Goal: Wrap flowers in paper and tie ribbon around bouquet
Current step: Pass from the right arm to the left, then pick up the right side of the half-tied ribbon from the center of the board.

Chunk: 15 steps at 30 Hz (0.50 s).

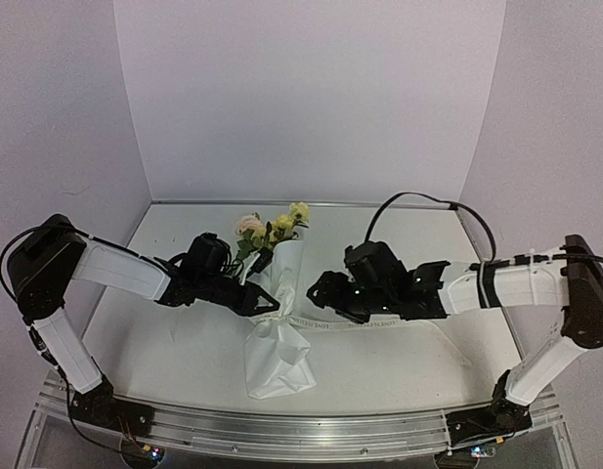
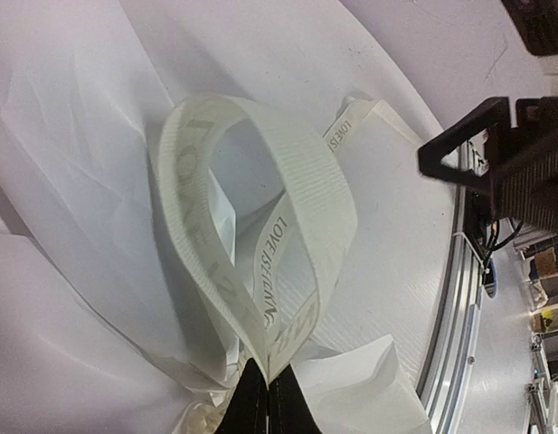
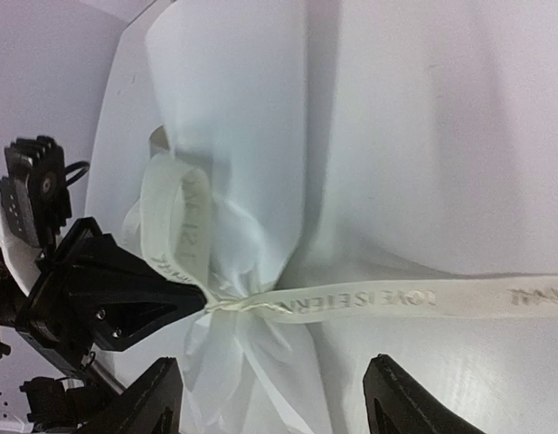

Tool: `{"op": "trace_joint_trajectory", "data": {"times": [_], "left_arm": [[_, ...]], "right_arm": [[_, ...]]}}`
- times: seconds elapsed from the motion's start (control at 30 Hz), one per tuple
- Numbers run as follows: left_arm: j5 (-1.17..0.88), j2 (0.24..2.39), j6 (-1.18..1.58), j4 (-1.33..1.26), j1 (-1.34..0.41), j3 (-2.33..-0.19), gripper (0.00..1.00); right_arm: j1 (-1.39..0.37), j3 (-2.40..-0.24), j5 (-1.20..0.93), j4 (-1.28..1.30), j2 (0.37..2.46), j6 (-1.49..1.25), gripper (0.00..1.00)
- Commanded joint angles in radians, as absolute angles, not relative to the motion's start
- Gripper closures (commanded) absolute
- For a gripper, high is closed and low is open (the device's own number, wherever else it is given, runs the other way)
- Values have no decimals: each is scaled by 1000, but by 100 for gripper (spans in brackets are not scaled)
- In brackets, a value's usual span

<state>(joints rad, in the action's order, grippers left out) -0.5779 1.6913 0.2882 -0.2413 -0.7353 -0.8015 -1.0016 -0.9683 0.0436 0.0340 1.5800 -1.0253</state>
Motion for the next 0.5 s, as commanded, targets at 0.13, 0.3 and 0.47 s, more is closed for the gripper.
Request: {"op": "trace_joint_trajectory", "data": {"times": [0.13,0.3,0.47], "left_arm": [[-483,1648,176,-197,-765,-842,100],[-475,1626,152,-216,-772,-830,100],[-474,1621,138,-219,-775,-830,100]], "right_arm": [[-946,-838,377,532,1363,-1297,30],[-819,-744,323,555,1316,-1358,31],[-712,-726,262,534,1364,-1353,33]]}}
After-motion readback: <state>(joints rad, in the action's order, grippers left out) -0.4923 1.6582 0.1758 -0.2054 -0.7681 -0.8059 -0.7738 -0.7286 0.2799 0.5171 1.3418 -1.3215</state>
